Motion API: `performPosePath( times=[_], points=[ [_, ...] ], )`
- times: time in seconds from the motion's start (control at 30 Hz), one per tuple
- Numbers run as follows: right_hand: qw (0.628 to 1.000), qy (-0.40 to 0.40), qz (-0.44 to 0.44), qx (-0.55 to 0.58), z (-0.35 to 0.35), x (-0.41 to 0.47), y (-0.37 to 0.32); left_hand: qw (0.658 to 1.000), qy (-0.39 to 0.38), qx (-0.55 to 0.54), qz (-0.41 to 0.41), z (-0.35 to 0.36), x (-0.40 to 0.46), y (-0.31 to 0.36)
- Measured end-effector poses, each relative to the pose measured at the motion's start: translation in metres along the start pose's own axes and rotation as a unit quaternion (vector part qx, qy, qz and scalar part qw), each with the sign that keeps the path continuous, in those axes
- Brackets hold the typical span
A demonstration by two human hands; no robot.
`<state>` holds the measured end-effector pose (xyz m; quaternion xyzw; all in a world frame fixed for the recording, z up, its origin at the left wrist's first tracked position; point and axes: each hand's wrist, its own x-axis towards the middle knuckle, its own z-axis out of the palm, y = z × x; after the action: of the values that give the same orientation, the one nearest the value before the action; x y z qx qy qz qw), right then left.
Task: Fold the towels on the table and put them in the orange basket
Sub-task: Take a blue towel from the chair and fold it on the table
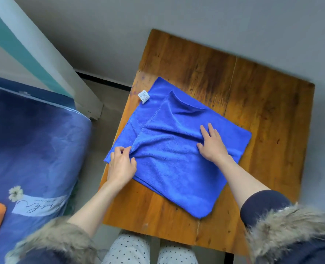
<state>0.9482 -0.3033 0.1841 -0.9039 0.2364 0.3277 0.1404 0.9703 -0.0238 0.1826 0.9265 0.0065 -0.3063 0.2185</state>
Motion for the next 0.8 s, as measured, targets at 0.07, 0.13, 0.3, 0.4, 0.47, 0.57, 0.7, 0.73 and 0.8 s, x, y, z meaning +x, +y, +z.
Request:
performPosePath(
  times=[0.07, 0.13, 0.3, 0.4, 0.47, 0.57, 0.7, 0.73, 0.8],
  points=[
    [1.0, 0.004, 0.026, 0.001, 0.007, -0.016, 0.02, 0.999, -0.01, 0.022, 0.022, 0.002, 0.003, 0.009],
    [0.998, 0.002, 0.057, 0.003, 0.015, -0.035, 0.039, 0.998, -0.02, 0.043, 0.043, 0.007, 0.004, 0.02],
    [0.991, -0.028, 0.118, 0.055, 0.039, -0.079, 0.084, 0.989, -0.053, 0.101, 0.098, 0.025, 0.004, 0.058],
    [0.984, -0.034, 0.152, 0.083, 0.058, -0.103, 0.113, 0.98, -0.067, 0.127, 0.138, 0.036, 0.005, 0.083],
    [0.979, -0.038, 0.171, 0.104, 0.07, -0.117, 0.13, 0.973, -0.077, 0.142, 0.163, 0.044, 0.005, 0.098],
    [0.97, -0.045, 0.199, 0.129, 0.082, -0.132, 0.152, 0.962, -0.091, 0.159, 0.202, 0.056, 0.006, 0.119],
    [0.966, -0.036, 0.22, 0.132, 0.081, -0.138, 0.165, 0.957, -0.096, 0.165, 0.217, 0.071, 0.006, 0.139],
    [0.966, -0.033, 0.224, 0.126, 0.077, -0.137, 0.166, 0.958, -0.092, 0.162, 0.216, 0.072, 0.006, 0.142],
    [0.965, -0.015, 0.233, 0.118, 0.067, -0.131, 0.167, 0.961, -0.074, 0.159, 0.213, 0.072, 0.005, 0.142]
  ],
)
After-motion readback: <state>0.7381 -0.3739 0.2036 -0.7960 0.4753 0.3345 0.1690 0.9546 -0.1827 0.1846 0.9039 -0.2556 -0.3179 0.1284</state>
